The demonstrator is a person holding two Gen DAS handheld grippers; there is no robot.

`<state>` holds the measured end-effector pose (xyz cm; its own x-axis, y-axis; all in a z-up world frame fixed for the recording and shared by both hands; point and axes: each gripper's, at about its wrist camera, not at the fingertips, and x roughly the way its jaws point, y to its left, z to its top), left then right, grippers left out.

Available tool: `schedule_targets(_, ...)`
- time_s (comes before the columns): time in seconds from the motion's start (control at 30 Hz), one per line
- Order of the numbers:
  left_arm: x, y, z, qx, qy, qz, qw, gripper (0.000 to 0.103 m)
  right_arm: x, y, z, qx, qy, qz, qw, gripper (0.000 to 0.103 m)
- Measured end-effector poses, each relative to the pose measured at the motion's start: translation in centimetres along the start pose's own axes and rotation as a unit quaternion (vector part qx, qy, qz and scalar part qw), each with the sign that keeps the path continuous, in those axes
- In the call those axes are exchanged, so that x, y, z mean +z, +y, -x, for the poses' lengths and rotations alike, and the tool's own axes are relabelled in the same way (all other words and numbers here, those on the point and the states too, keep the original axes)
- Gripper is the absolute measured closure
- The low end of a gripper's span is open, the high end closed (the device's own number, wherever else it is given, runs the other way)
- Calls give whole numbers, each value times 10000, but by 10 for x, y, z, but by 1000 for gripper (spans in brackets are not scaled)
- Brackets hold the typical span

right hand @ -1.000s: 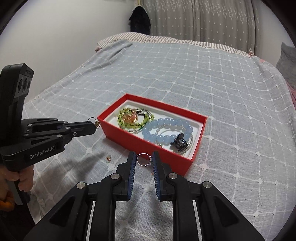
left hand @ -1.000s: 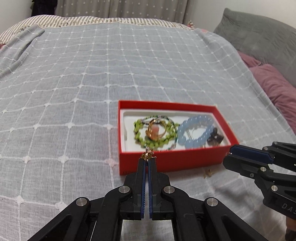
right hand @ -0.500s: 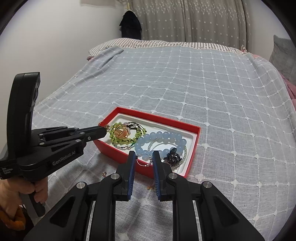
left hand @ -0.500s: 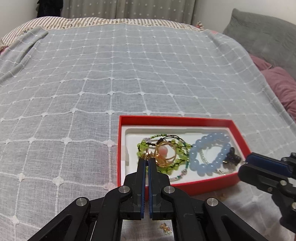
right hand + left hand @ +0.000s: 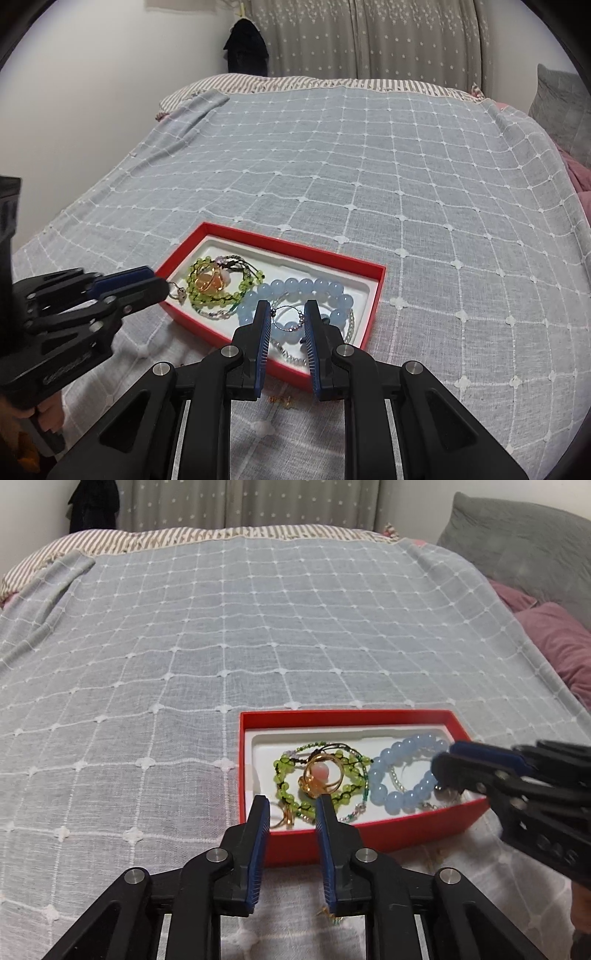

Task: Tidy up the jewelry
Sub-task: 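Lower the earring and ring into the red box and open both tools, then move both tools back toward the small gold earrings on the cloth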

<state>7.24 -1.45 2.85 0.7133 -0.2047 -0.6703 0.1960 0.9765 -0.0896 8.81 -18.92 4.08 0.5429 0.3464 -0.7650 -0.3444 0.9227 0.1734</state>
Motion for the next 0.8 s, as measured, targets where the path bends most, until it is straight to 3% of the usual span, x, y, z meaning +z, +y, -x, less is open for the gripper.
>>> schedule_targets(0.1, -2, 2, 2, 4, 24, 19, 10000, 80, 2, 1, -8, -80, 41, 41, 10000, 83)
schedule_targets(0.4, -7, 9, 4, 74, 84, 77, 9999, 59, 2, -1, -6, -100, -23, 32, 9999, 81)
schedule_targets(0.8, -15, 8, 15, 130, 187, 106, 9997, 24, -6, -2, 29, -115, -184, -6, 9998, 48)
